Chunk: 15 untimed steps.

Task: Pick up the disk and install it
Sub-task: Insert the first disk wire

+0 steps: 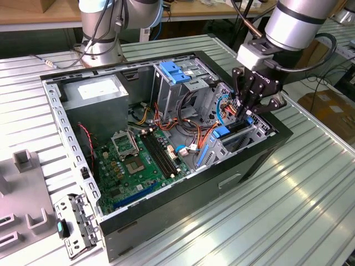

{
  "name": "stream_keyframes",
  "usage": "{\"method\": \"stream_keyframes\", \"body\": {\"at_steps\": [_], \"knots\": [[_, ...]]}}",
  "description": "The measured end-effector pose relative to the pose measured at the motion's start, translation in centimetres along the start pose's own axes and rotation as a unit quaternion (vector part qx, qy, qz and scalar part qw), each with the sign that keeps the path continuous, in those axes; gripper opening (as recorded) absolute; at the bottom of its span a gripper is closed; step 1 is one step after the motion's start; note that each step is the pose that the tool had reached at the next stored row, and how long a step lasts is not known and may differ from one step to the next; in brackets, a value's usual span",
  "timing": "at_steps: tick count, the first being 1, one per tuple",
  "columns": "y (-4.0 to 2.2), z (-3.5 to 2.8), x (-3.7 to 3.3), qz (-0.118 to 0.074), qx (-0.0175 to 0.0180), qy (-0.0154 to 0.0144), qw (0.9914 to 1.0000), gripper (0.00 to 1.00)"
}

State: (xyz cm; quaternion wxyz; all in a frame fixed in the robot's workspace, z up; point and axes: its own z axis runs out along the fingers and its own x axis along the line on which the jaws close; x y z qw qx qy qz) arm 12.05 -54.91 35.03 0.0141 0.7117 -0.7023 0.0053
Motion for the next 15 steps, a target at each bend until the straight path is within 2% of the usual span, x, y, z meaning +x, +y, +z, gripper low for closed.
{"method": "stream_keyframes", "body": {"at_steps": [15], "knots": [[-0.14, 0.49, 0.14, 0.001, -0.0001, 0.0000, 1.00000, 0.16]]}}
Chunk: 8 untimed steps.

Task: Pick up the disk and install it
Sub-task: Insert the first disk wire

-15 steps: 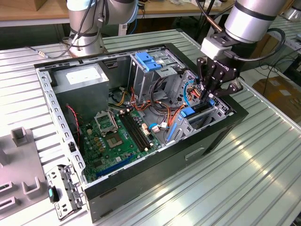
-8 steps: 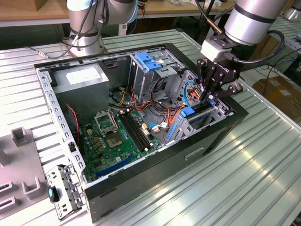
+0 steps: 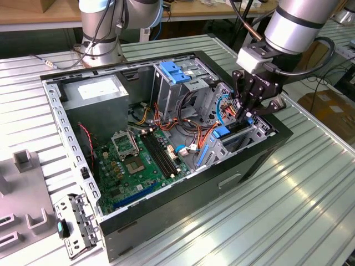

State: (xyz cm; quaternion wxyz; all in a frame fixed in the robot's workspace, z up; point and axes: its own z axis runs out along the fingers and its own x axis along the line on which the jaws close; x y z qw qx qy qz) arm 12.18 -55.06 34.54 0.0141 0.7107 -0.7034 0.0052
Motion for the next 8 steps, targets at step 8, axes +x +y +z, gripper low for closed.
{"method": "stream_keyframes", "body": {"at_steps": [8], "knots": [[-0.01, 0.45, -0.01, 0.000, -0.0003, 0.0001, 1.00000, 0.16]]}}
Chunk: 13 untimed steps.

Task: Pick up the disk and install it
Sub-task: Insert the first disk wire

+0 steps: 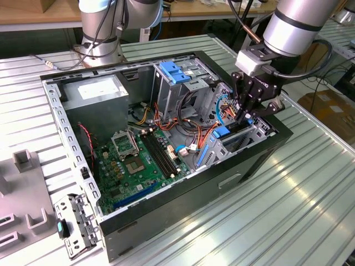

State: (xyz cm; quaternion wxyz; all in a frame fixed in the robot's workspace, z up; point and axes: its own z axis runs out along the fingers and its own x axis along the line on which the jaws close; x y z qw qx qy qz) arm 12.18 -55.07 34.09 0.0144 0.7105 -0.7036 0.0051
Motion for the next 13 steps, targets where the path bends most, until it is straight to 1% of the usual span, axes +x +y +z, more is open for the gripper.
{"method": "stream_keyframes", "body": {"at_steps": [7, 8, 10, 13], "knots": [[0.00, 0.04, 0.00, 0.000, 0.0000, -0.0003, 1.00000, 0.18], [0.00, -0.03, 0.00, 0.000, 0.0000, -0.0001, 1.00000, 0.24], [0.01, -0.29, 0.01, 0.000, 0.0000, -0.0002, 1.00000, 0.24], [0.02, -1.00, 0.03, 0.000, -0.0001, -0.0002, 1.00000, 0.24]]}}
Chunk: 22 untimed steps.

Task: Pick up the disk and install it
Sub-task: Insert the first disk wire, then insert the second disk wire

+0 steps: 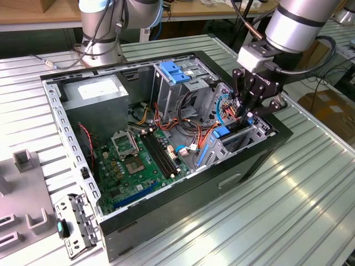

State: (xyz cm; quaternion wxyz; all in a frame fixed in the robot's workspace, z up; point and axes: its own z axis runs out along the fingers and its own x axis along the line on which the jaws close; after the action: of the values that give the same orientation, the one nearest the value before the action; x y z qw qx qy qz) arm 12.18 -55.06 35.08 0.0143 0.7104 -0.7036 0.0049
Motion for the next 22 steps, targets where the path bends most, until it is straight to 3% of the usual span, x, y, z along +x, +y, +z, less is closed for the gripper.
{"method": "stream_keyframes", "body": {"at_steps": [6, 8, 16, 21, 22], "knots": [[0.00, -0.13, 0.00, 0.000, -0.0002, 0.0001, 1.00000, 0.23], [0.00, -0.13, 0.00, 0.000, -0.0002, 0.0000, 1.00000, 0.11], [0.05, -0.13, 0.01, 0.000, -0.0003, 0.0000, 1.00000, 0.11], [1.94, -0.11, -0.02, 0.000, 0.0002, 0.0001, 1.00000, 0.11], [1.99, -0.12, -0.01, 0.000, 0.0003, 0.0001, 1.00000, 0.11]]}}
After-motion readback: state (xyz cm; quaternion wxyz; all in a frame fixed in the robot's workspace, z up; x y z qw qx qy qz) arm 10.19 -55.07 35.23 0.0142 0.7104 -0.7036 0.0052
